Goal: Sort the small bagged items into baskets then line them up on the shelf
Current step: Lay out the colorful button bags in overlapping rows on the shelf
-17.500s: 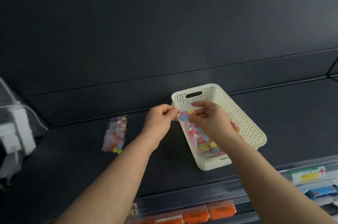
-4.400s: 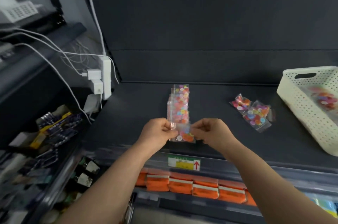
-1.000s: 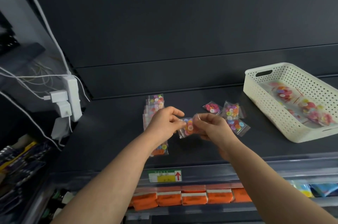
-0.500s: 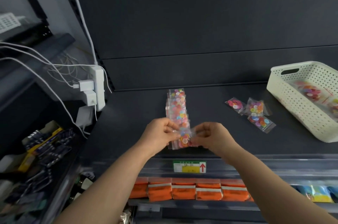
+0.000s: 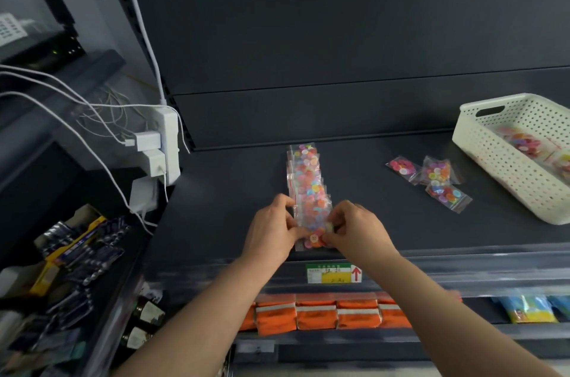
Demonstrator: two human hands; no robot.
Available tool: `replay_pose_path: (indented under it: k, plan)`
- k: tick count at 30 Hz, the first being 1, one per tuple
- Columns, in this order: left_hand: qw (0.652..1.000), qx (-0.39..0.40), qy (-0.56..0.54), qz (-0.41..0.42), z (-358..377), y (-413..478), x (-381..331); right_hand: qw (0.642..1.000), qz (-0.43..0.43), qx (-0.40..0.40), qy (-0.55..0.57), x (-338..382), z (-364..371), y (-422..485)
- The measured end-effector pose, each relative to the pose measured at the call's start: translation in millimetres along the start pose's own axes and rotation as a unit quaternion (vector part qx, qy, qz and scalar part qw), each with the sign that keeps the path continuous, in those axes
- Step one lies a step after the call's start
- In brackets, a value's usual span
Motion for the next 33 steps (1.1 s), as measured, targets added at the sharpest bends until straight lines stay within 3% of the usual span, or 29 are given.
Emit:
replay_pose_path:
  k: [5,9,18,24,27,33]
  plan:
    - [0.999,-0.022,0.033,0.022,-5.8,6.7,-7.7,1.000,-0.005,-0.005,-0.001,-7.6,-9.5,1.3]
    - [0.997,-0.021,0.056,0.056,-3.8,26.3,-39.3,0.995,-0.001,-0.047,-0.090,-24.3,-34.5,8.2]
    - [0.995,0.078,0.016,0.059,83.4,89.0,-120.7,0.963,0.001,-0.173,-0.207,-92.7,-113.0,40.2]
    - [0.998,0.018,0.060,-0.026,117.0,145.0,-140.4,0.972,-0.039,-0.155,-0.172,-131.3,-138.2,68.9]
    - [0.993,0.003,0.106,-0.058,121.6,158.4,-136.4,0.974,-0.091,-0.089,-0.186,-131.7,-129.1,80.7]
    - [0.990,0.049,0.097,-0.094,133.6,165.2,-119.8,0.965,-0.036,-0.095,-0.240,-150.4,-148.4,96.1]
Point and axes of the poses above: each hand's wrist, its own y-axis towards the middle knuckle, its own z-axis out of the palm, x = y × z, the point moved 9 cm from there along y, towards the middle knuckle, and after that the axes turned 9 degrees about z, right-handed, at the moved point
